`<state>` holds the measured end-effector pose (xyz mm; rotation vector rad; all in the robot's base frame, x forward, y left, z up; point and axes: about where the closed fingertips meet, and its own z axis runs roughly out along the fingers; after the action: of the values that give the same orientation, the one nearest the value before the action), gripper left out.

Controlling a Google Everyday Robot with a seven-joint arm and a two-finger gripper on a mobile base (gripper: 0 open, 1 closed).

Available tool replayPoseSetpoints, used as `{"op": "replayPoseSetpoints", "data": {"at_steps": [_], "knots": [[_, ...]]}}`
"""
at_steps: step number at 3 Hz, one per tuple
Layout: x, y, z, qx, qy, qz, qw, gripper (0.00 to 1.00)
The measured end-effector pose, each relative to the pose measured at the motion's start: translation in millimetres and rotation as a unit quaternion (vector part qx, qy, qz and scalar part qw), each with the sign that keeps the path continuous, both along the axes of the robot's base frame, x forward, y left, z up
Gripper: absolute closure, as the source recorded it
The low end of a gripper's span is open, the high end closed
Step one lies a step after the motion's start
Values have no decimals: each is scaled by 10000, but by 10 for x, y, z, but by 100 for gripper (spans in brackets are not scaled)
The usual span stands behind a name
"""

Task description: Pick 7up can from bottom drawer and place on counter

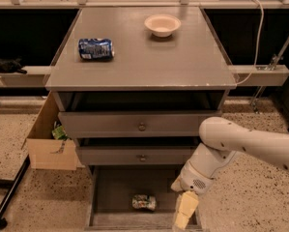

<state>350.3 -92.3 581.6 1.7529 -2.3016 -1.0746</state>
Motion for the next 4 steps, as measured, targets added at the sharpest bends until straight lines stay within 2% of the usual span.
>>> {"op": "replayPoseSetpoints", "data": {"at_steps": [1, 2, 3, 4], "knots": [[21, 55, -58, -927, -278, -27, 9953, 0], [26, 70, -20, -1334, -441, -115, 9900, 0], [25, 67, -15, -1363, -435, -146, 9896, 0], [-13, 54, -163, -943, -298, -276, 9947, 0]]}}
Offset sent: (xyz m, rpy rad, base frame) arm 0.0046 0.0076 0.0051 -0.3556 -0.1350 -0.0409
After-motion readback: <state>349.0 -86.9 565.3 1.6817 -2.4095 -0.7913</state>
